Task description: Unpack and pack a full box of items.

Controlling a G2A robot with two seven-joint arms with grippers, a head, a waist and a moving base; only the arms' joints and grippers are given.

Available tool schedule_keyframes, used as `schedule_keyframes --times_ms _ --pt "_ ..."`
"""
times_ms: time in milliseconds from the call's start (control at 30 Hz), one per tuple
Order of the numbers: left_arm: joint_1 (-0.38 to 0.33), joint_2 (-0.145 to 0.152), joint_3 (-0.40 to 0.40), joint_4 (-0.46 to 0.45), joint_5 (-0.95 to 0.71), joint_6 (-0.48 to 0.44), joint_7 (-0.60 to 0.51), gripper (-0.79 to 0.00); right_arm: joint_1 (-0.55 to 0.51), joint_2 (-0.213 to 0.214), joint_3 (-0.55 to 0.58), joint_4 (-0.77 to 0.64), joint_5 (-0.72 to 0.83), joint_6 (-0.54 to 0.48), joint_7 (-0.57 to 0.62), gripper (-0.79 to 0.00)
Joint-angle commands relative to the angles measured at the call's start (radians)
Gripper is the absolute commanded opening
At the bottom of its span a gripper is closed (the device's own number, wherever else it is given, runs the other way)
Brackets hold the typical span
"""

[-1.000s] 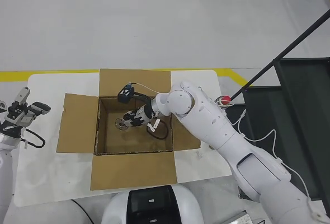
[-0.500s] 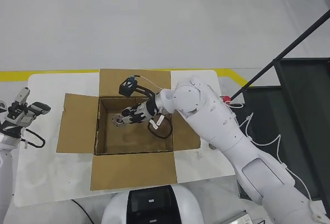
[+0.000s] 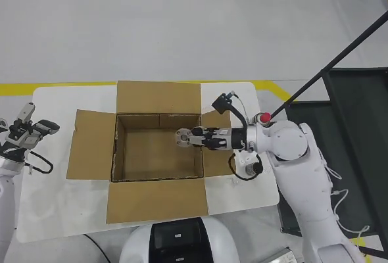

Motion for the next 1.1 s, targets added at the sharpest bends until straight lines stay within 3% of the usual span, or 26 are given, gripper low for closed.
schedule_keyframes --times_ms 0,233,900,1067 --pt "0.0 0.0 0.0 0.0 0.0 0.0 0.0 0.0 -0.08 0.007 0.054 -0.027 0.037 -0.077 -0.034 -0.785" --pt "0.0 0.0 0.0 0.0 0.0 0.0 0.0 0.0 -0.28 0.026 0.168 -0.072 0.106 -0.176 -0.107 -0.785" --pt "0.0 0.0 0.0 0.0 0.0 0.0 0.0 0.0 -0.294 0.03 0.164 -0.101 0.125 -0.151 -0.113 -0.785" --pt "0.0 0.0 0.0 0.0 0.0 0.0 0.0 0.0 -0.383 0.049 0.26 -0.175 0.292 -0.114 -0.004 -0.785"
